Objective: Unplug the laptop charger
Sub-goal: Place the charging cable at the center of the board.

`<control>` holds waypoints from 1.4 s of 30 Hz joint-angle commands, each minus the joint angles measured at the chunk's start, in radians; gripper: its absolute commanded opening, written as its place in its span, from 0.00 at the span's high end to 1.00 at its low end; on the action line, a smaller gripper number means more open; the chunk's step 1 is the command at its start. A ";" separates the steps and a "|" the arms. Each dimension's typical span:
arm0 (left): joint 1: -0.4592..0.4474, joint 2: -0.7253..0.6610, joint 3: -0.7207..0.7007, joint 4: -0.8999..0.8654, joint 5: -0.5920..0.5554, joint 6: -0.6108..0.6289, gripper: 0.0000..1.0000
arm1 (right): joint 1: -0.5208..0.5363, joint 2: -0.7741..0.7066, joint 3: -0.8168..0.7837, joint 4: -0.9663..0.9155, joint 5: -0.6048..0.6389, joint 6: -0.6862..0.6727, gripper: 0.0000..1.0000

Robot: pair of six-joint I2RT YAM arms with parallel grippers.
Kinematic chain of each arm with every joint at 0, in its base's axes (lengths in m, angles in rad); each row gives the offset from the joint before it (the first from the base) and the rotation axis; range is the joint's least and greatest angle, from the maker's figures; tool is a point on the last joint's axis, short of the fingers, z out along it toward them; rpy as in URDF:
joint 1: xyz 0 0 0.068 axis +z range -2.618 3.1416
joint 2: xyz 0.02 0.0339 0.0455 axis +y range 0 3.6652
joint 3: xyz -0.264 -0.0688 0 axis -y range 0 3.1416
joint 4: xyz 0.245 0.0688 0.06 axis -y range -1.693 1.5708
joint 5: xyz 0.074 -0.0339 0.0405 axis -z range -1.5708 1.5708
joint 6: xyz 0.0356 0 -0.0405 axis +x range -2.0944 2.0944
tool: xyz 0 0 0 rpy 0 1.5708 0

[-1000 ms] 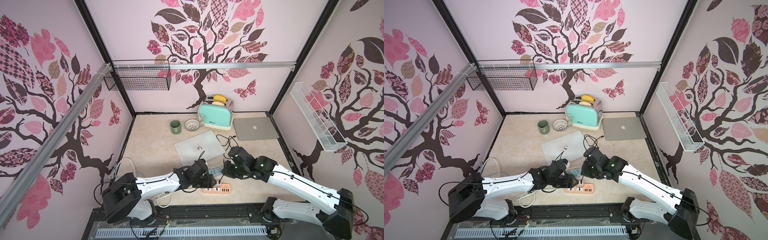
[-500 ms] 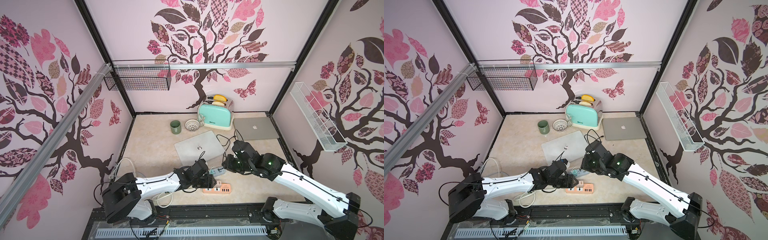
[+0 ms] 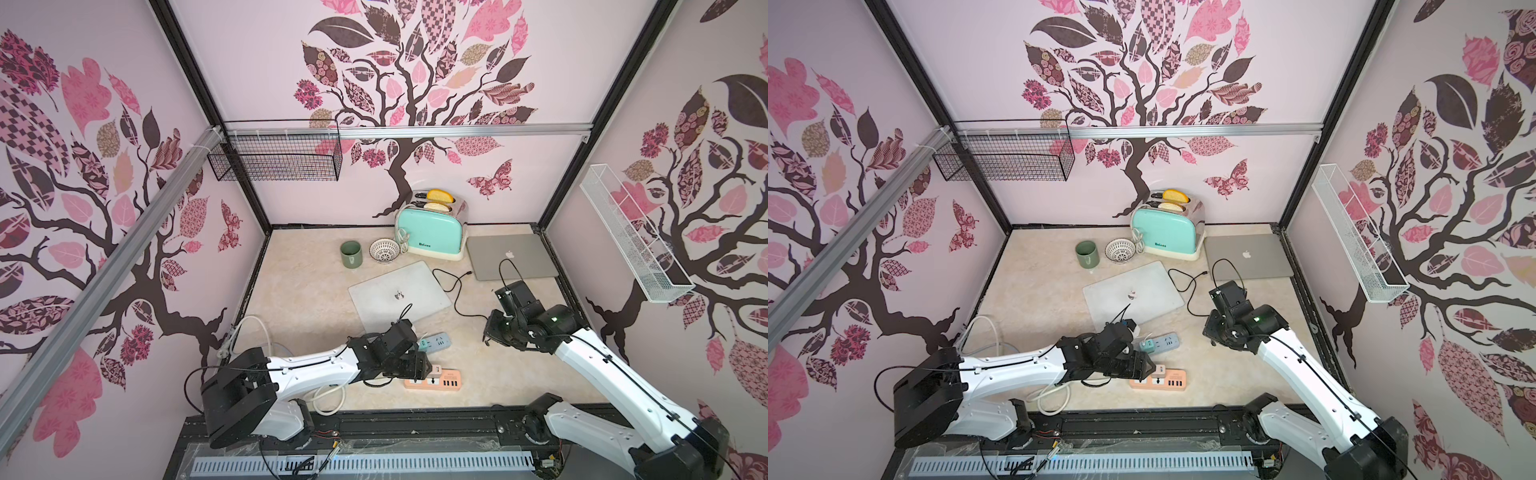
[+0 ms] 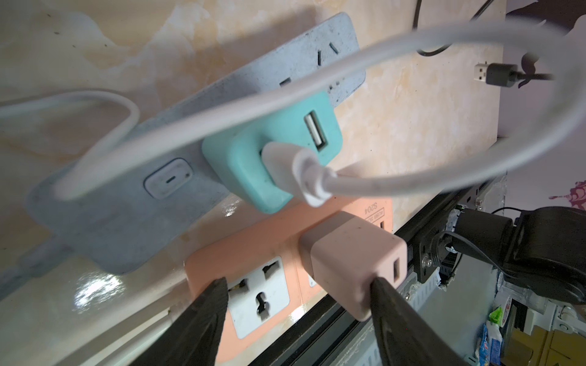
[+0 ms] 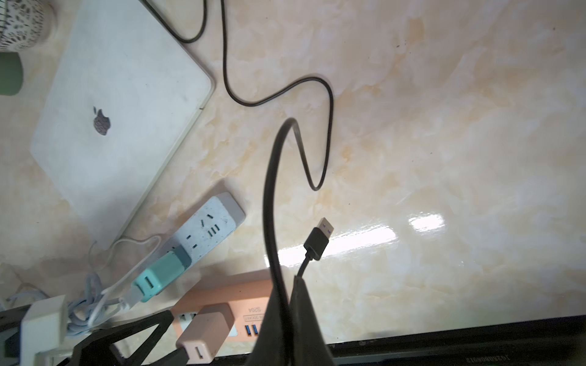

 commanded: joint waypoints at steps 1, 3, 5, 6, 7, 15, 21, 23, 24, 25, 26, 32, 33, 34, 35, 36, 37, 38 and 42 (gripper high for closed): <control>-0.010 0.017 -0.021 -0.199 -0.021 0.051 0.25 | -0.004 0.028 -0.023 0.040 -0.029 -0.044 1.00; -0.010 0.005 -0.014 -0.198 -0.017 0.060 0.24 | -0.005 0.049 -0.050 0.071 -0.054 -0.044 1.00; -0.010 -0.010 -0.004 -0.202 -0.017 0.071 0.22 | -0.005 0.067 -0.073 0.104 -0.096 -0.045 1.00; -0.009 -0.021 0.001 -0.205 -0.017 0.078 0.21 | -0.005 0.072 -0.079 0.116 -0.125 -0.047 1.00; -0.009 -0.034 0.004 -0.209 -0.017 0.085 0.20 | -0.005 0.074 -0.076 0.120 -0.154 -0.048 1.00; -0.006 -0.193 0.001 -0.210 -0.010 0.107 0.10 | -0.001 -0.109 -0.056 0.020 -0.213 0.009 0.39; 0.055 -0.297 -0.054 -0.240 0.037 0.126 0.09 | 0.076 -0.240 -0.043 -0.069 -0.211 0.088 0.21; 0.095 -0.325 -0.093 -0.253 0.072 0.127 0.09 | 0.147 -0.258 -0.027 -0.076 -0.184 0.139 0.21; 0.109 -0.336 -0.108 -0.261 0.085 0.128 0.09 | 0.179 -0.259 -0.021 -0.075 -0.173 0.162 0.21; 0.119 -0.346 -0.124 -0.271 0.092 0.130 0.09 | 0.213 -0.255 -0.018 -0.067 -0.163 0.188 0.21; 0.124 -0.353 -0.138 -0.280 0.094 0.136 0.09 | 0.251 -0.246 -0.017 -0.052 -0.151 0.208 0.21; 0.128 -0.329 -0.175 -0.255 0.098 0.136 0.14 | 0.442 -0.098 -0.024 0.103 -0.083 0.289 0.20; 0.128 -0.317 -0.179 -0.243 0.100 0.134 0.14 | 0.472 -0.068 -0.025 0.125 -0.065 0.300 0.21; 0.130 -0.305 -0.187 -0.222 0.104 0.133 0.14 | 0.507 -0.030 -0.026 0.149 -0.040 0.320 0.21; 0.130 -0.289 -0.194 -0.201 0.110 0.129 0.14 | 0.538 0.006 -0.030 0.172 -0.019 0.340 0.21; 0.130 -0.278 -0.199 -0.187 0.115 0.127 0.15 | 0.562 0.035 -0.033 0.198 -0.007 0.351 0.21; 0.130 -0.268 -0.201 -0.179 0.123 0.122 0.15 | 0.584 0.070 -0.037 0.228 0.003 0.363 0.21; 0.130 -0.261 -0.203 -0.173 0.132 0.122 0.16 | 0.597 0.099 -0.038 0.251 0.003 0.367 0.21; 0.130 -0.265 -0.225 -0.142 0.142 0.098 0.20 | 0.630 0.226 -0.014 0.323 0.005 0.361 0.22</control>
